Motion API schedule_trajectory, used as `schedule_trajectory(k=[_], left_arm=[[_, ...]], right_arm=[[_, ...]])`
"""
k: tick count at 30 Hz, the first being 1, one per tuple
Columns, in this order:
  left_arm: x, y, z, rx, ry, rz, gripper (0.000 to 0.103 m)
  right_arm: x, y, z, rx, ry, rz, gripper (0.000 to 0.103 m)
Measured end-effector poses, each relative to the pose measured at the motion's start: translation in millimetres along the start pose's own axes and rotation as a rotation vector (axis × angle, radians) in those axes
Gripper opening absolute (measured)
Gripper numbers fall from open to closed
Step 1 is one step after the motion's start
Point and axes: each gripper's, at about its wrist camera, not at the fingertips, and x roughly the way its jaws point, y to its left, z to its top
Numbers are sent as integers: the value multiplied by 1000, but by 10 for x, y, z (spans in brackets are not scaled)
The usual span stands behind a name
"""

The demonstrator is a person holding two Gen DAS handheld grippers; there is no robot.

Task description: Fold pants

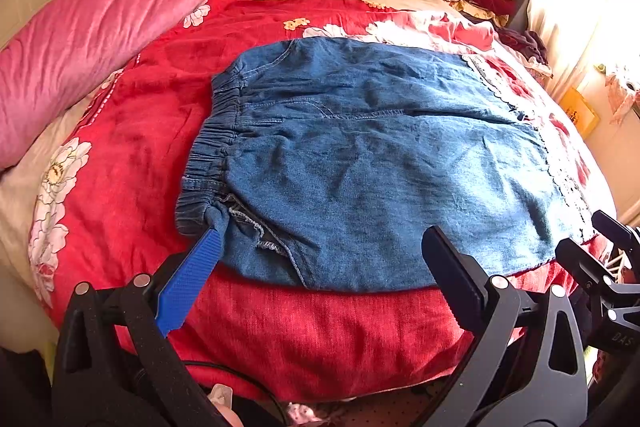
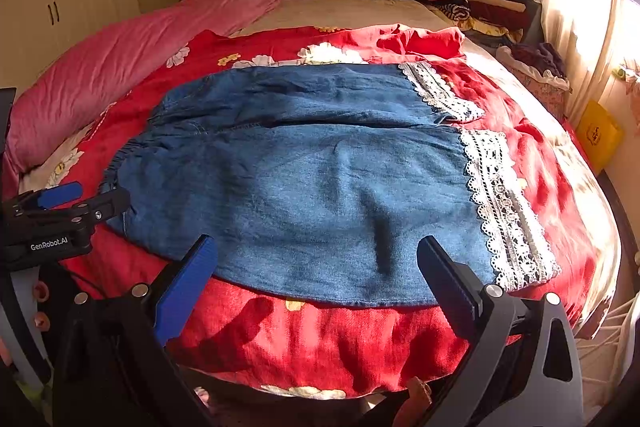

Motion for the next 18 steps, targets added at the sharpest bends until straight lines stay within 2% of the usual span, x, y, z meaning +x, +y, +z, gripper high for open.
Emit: schedule_trajectory(k=[18], left_arm=[[7,-1,2,1,0,1,94]], right_arm=[[45,-3,-5,-2,5,-6,99]])
